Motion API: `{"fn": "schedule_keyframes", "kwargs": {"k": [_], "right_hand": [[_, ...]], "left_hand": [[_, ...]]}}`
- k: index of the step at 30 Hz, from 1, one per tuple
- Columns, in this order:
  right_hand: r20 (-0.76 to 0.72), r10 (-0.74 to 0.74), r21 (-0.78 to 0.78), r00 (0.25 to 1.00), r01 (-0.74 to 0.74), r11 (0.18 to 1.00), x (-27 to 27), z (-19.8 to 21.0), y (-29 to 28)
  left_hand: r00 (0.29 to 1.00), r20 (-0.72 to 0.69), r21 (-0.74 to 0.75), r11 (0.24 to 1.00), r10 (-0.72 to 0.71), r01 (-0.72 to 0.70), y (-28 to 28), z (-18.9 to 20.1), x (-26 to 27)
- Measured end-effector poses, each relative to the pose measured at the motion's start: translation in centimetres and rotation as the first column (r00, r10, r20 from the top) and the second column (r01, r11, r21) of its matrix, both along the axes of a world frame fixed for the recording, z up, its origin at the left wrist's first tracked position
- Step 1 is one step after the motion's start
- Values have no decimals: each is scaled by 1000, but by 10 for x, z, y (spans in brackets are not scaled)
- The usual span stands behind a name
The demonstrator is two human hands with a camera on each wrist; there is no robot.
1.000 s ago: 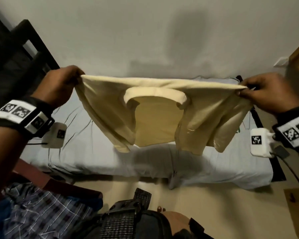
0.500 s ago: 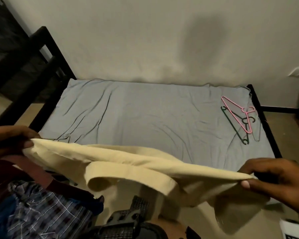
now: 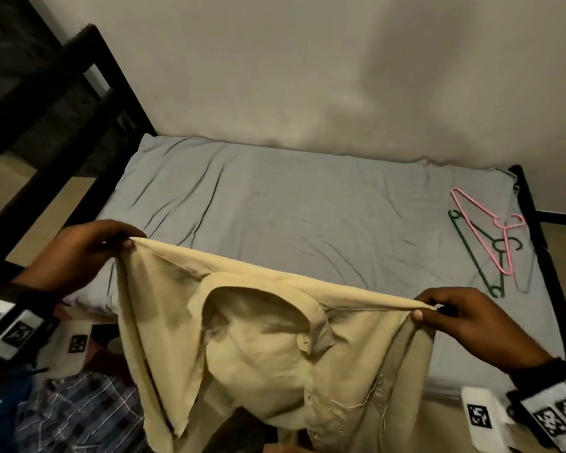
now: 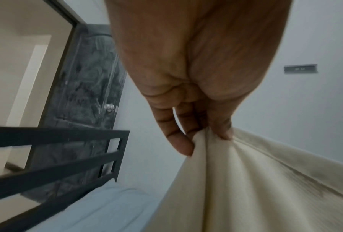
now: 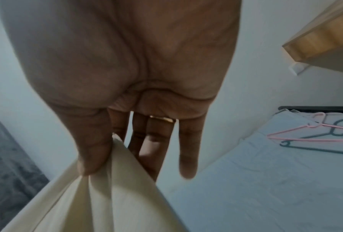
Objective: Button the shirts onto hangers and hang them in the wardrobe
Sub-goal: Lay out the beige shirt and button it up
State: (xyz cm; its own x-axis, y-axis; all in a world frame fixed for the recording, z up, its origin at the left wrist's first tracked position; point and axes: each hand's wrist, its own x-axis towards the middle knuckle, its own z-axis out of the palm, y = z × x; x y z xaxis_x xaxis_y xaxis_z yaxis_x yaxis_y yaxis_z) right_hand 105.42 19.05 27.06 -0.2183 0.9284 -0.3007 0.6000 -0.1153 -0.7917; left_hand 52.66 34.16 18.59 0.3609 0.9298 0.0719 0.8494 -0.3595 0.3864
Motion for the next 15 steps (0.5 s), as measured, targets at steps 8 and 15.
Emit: {"fn": "schedule_keyframes", "kwargs": {"k": [8,15], "right_hand": [[216,-194,36,957,191,981,-9,-121,199],[505,-252,39,826,270,962,6,-275,393]], "left_hand": [[943,15,-250,914,333,-319,146,-17,-17],[963,-112,-355,895,246,-270,348,-173,22]]}}
